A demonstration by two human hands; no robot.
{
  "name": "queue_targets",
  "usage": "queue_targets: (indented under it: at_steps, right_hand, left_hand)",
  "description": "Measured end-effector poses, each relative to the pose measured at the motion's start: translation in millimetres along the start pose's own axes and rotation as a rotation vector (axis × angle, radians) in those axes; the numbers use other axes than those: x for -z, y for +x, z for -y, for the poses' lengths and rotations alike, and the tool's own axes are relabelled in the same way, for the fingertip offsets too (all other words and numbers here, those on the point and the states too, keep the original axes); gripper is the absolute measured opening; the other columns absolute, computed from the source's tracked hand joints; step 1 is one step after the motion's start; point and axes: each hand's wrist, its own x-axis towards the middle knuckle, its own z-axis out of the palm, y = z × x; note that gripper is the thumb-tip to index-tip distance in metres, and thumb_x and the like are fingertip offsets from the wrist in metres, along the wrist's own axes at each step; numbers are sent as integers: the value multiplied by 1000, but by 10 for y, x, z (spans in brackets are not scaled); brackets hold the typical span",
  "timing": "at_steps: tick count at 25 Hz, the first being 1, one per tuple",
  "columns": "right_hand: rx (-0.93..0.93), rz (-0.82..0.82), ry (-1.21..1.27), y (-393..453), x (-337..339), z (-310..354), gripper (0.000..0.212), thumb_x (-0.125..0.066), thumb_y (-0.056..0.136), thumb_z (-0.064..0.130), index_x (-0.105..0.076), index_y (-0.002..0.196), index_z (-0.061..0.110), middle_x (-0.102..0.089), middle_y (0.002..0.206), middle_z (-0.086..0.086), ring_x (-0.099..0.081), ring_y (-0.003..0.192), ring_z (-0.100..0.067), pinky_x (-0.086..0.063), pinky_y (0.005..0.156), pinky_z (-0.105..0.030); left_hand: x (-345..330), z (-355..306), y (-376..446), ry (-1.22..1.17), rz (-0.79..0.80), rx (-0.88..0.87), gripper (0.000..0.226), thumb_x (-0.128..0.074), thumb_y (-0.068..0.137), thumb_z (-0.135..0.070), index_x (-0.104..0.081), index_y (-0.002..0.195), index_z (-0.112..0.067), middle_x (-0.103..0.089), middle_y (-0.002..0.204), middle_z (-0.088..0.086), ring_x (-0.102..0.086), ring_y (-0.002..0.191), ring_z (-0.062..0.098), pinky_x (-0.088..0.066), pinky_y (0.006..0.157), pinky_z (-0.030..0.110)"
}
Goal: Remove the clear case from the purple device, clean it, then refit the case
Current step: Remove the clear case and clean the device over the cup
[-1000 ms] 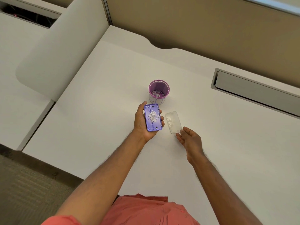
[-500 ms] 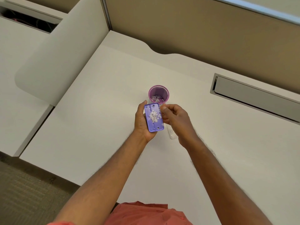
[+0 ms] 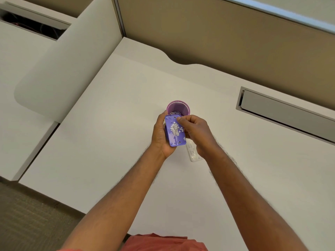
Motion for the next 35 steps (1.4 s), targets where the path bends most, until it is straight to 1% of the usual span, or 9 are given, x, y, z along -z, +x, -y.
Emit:
queue_targets:
  at_steps: [4,8,11,15,18,23,27,31,35]
  right_hand:
    - [-20,62,50,93,66,95,8,-67,97,17,-70,91,13,-77,91,-11,-71,73,-19,-59,68,-30]
    - [18,46,107,242,138,283,8,-67,96,13,-67,88,14,-75,81,-7,-70,68,-17,-56,60,-25]
    - [101,-25,82,424,181,435,11,-69,96,16,-66,86,15,-75,80,-5,-72,65,-11,-57,57,-22]
    - [163,-55,33,691,190,587,8,-69,98,20,-66,91,15,-76,91,-9,-74,72,-9,-57,59,-22]
    - [200,-61,24,843,143,627,8,-69,98,16,-65,91,14,-76,88,-9,-74,71,-9,-56,58,-21]
    - [235,-81,7,978,105,532,7,-68,98,19,-66,97,13,-78,100,-14,-75,83,-12,-62,67,-27]
    - [269,-106,-17,1008,115,435,4,-68,97,12,-69,101,12,-76,103,-16,-73,91,-21,-63,80,-41]
    - [296,-114,-18,982,118,347,11,-68,95,8,-71,104,13,-77,105,-13,-73,103,-32,-63,89,-47]
    - [314,-133,-20,943,110,248,19,-67,94,5,-71,96,24,-77,98,-3,-73,93,-20,-62,87,-41]
  left_hand:
    - [-50,-104,47,54,2,-23,48,-49,100,-53,-70,117,-13,-79,97,7,-76,81,22,-64,70,34]
    - [-75,-244,127,228,-71,-182,45,-54,100,-49,-73,114,-10,-78,101,6,-73,89,23,-60,84,41]
    - [-41,-390,203,356,-117,-333,21,-63,99,-35,-72,101,-16,-79,87,-4,-72,81,14,-58,79,35]
    - [-91,-555,352,575,-81,-411,23,-63,100,-31,-74,114,-17,-79,89,-3,-70,79,16,-59,76,31]
    - [-182,-630,471,627,-58,-427,20,-63,100,-23,-75,116,-19,-81,90,-4,-73,77,13,-60,72,26]
    - [-213,-688,587,659,-103,-476,16,-67,97,-13,-76,101,-24,-82,86,-7,-78,79,13,-60,68,21]
    - [-151,-660,656,709,-136,-492,19,-67,95,-11,-76,111,-13,-81,101,6,-78,92,26,-63,82,33]
    - [-133,-639,643,736,-158,-528,19,-66,94,-7,-77,105,-17,-81,98,4,-77,88,20,-64,81,33]
    - [-86,-617,620,819,-133,-541,19,-64,94,-5,-75,108,-13,-80,100,8,-76,93,24,-62,84,35]
